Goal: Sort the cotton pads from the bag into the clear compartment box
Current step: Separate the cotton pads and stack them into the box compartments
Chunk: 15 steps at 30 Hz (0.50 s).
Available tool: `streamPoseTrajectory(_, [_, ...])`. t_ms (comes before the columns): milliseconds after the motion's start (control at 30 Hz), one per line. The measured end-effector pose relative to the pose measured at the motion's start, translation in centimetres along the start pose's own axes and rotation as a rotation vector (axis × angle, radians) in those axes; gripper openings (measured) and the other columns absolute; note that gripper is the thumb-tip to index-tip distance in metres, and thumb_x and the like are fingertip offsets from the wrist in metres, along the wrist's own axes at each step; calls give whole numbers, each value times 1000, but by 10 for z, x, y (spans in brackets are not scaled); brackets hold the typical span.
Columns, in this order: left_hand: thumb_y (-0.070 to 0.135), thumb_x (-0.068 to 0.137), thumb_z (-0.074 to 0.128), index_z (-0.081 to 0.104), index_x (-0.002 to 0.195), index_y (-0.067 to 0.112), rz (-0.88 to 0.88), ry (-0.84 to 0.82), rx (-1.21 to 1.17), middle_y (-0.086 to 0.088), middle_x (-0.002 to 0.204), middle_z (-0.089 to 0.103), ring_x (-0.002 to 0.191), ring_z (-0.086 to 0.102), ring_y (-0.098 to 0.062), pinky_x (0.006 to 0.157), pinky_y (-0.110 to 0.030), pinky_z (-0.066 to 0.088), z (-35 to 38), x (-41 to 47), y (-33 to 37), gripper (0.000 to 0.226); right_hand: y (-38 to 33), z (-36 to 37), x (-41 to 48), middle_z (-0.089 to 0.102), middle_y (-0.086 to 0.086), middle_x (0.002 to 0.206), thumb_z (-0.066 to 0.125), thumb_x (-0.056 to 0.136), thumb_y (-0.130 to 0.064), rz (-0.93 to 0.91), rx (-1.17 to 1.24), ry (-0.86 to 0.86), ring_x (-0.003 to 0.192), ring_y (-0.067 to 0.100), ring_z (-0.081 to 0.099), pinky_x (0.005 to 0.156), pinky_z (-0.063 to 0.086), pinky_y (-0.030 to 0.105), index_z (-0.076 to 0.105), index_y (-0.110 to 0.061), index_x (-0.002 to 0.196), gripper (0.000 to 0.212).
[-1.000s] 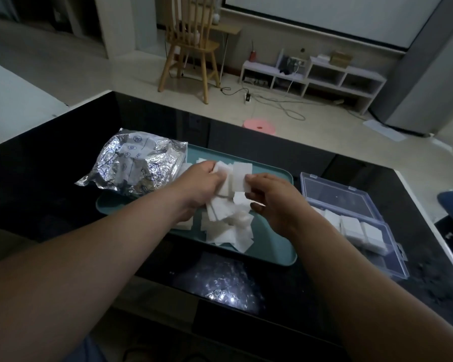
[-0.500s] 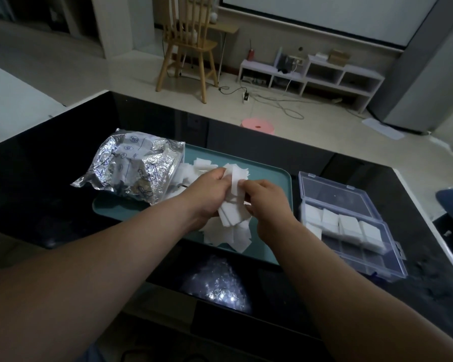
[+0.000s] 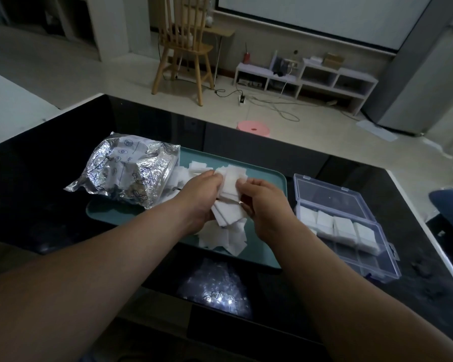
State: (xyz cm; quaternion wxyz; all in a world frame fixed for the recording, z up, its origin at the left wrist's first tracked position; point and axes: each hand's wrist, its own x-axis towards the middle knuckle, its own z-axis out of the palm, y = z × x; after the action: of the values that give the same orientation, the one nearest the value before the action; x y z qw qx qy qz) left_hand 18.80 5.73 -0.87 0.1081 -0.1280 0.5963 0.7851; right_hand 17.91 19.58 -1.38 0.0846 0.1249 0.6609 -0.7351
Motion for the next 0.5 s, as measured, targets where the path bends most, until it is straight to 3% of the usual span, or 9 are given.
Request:
streamPoseTrajectory(133, [21, 102, 44, 65, 121, 12, -25, -48, 5, -17, 103, 71, 87, 68, -30, 83, -52, 56, 3, -3, 1, 30, 0, 2, -3, 76, 16, 99, 70, 97, -11, 47, 45, -42, 90, 26, 72, 76, 61, 37, 70, -8, 94, 3])
streamPoseTrajectory(233, [27, 93, 48, 62, 125, 3, -62, -81, 31, -23, 107, 69, 93, 66, -33, 96, -63, 50, 6, -10, 4, 42, 1, 4, -3, 78, 15, 97, 74, 93, -12, 32, -1, 1, 90, 27, 73, 76, 60, 38, 70, -8, 96, 6])
streamPoseTrajectory(367, [28, 86, 49, 61, 126, -3, -83, -88, 30, -29, 115, 69, 96, 64, -35, 102, -66, 43, 7, -13, 4, 52, 0, 4, -5, 75, 12, 93, 72, 93, -12, -1, -69, 43, 85, 24, 70, 74, 58, 38, 67, -11, 92, 6])
streamPoseTrajectory(500, [30, 86, 52, 62, 126, -3, -78, -83, 14, -29, 119, 68, 99, 65, -36, 104, -67, 43, 9, -13, 4, 54, 0, 5, -6, 76, 18, 103, 72, 93, -12, -12, -68, 66, 99, 34, 73, 90, 62, 51, 68, -9, 94, 5])
